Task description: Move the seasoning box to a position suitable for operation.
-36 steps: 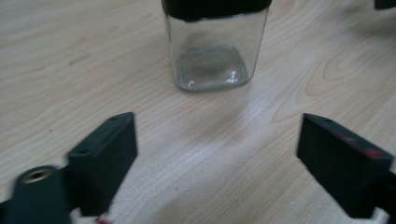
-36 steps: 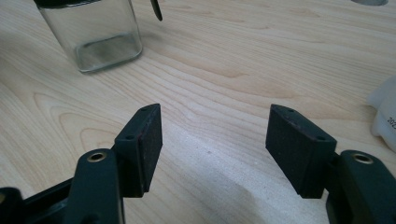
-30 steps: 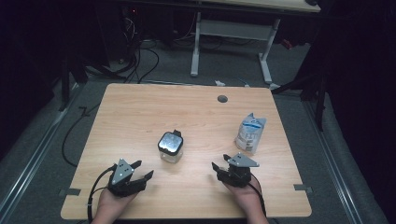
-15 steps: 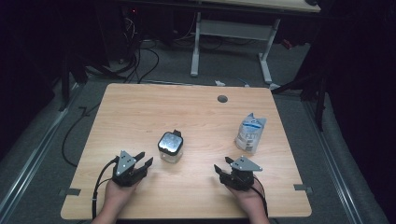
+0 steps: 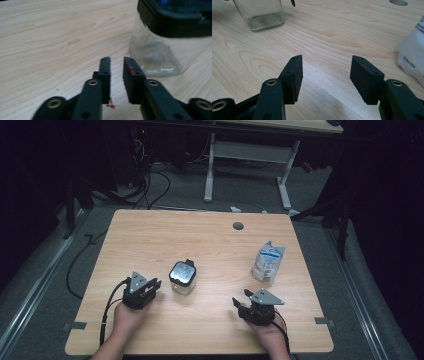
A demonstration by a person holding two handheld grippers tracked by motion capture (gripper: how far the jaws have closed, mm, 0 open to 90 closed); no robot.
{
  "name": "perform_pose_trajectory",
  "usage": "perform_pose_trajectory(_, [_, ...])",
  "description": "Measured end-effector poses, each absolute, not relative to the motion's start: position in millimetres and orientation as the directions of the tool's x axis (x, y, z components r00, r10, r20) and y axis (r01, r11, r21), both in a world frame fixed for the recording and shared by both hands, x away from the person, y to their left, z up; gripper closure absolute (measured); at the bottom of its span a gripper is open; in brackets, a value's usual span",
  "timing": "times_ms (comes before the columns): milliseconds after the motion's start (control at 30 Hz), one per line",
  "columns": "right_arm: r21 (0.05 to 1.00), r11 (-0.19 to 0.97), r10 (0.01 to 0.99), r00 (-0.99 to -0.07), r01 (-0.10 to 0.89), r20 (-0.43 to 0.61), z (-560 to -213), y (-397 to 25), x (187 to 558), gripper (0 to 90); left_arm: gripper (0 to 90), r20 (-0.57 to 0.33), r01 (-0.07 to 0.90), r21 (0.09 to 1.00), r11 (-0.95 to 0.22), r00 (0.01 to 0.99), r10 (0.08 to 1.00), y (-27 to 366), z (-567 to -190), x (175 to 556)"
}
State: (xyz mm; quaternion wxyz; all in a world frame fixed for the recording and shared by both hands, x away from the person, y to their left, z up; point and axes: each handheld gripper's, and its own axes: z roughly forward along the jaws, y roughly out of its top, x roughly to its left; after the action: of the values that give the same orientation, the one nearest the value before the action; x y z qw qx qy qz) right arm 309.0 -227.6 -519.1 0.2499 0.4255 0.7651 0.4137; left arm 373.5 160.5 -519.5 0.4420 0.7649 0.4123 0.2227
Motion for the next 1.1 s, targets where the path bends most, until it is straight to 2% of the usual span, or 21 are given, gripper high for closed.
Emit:
perform_pose_trajectory(67, [0.844,0.298,0.858,-0.512,0.447,-0.033,-519,-227,309,44.0,85.5,-0.007,0.425,0.860,-0.283,0.564,0.826,158,-518,376])
perform_pose_trajectory(200, [0.839,0.298,0.860,-0.509,0.455,-0.029,-520,-226,311,43.5,89.8,-0.005,0.425,0.859,-0.287,0.566,0.824,150,-518,385])
perform_pose_trajectory(667, [0.852,0.284,0.867,-0.498,0.441,-0.031,-518,-230,310,42.9,89.8,-0.024,0.416,0.864,-0.284,0.598,0.801,134,-521,386])
perform_pose_trajectory(1100, [0.850,0.284,0.867,-0.498,0.443,-0.030,-520,-229,311,42.9,89.6,-0.013,0.375,0.876,-0.303,0.646,0.763,115,-518,357])
